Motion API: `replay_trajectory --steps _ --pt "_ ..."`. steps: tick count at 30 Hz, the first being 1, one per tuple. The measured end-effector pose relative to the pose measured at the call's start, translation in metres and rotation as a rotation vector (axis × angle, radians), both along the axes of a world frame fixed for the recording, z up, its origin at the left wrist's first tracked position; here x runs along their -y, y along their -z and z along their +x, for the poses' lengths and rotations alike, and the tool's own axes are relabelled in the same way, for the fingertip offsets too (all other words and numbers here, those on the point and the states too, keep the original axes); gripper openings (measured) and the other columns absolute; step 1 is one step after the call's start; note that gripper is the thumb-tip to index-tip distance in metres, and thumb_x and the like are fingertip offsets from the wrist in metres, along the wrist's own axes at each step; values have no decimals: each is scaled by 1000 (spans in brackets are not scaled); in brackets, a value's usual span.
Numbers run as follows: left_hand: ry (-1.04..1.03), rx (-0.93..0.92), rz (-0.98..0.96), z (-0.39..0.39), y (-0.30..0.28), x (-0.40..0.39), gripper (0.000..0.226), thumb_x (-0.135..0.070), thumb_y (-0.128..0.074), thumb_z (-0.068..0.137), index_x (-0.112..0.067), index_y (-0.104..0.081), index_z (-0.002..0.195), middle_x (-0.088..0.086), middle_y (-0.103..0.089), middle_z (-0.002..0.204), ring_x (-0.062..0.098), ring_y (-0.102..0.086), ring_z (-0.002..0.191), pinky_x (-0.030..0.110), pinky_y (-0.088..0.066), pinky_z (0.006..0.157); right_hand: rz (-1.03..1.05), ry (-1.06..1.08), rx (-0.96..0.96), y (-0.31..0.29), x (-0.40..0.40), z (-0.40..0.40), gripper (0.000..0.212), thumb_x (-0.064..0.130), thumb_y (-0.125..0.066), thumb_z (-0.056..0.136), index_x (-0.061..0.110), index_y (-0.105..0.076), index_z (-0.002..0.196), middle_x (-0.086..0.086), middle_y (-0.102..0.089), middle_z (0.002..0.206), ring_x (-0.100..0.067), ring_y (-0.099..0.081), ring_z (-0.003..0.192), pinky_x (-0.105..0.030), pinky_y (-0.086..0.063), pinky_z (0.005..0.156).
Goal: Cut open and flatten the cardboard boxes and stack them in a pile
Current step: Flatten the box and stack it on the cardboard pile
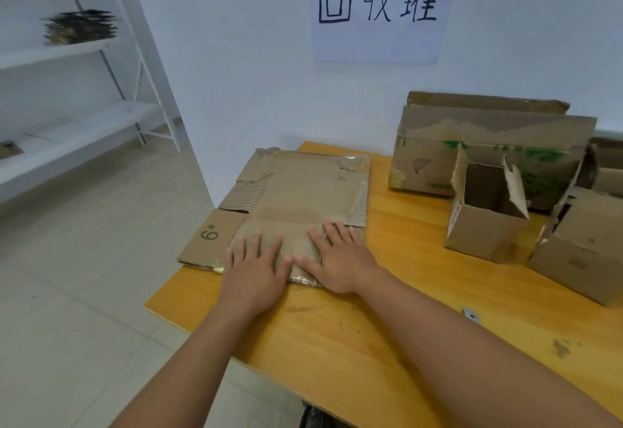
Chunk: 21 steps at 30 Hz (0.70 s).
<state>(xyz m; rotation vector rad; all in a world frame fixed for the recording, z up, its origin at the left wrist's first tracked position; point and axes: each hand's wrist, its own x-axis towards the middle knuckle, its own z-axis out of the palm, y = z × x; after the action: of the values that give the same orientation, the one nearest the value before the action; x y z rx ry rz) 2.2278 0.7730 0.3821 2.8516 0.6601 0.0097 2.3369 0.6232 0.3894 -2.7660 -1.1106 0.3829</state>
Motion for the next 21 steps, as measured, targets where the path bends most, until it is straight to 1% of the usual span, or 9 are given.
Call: replay_trajectory --steps 4,7,11,17,21 --pt "46 -54 -34 36 -1 -9 61 -60 -13 101 -39 -4 157 3 10 166 27 13 151 45 10 120 20 62 0 -1 -4 30 81 75 -18 93 31 -1 159 -2 11 166 -22 14 152 -42 9 123" --pt "99 -83 -52 68 -4 -8 61 -61 -12 100 -40 -1 156 1 13 165 26 17 150 44 12 120 25 124 -6 0 2 50 82 77 -17 92 32 0 159 -2 13 166 -22 15 152 -41 10 122" --pt "105 -63 -42 88 2 -5 59 -60 -13 101 -41 -2 156 0 12 165 26 16 150 45 11 121 13 124 -3 3 11 67 80 75 -17 94 33 3 158 0 16 165 -20 17 152 -40 10 122" --pt "116 -47 -45 94 5 -8 59 -60 -15 101 -42 -5 156 1 9 166 26 13 151 45 10 121 6 131 36 7 9 75 73 70 -15 96 35 2 158 1 13 166 -20 14 152 -40 8 123" --pt "123 -46 -53 98 3 -9 59 -61 -16 100 -42 -5 156 1 9 166 25 13 151 44 10 121 9 134 30 2 9 78 73 70 -18 96 34 -1 158 1 10 167 -20 12 153 -41 6 124"
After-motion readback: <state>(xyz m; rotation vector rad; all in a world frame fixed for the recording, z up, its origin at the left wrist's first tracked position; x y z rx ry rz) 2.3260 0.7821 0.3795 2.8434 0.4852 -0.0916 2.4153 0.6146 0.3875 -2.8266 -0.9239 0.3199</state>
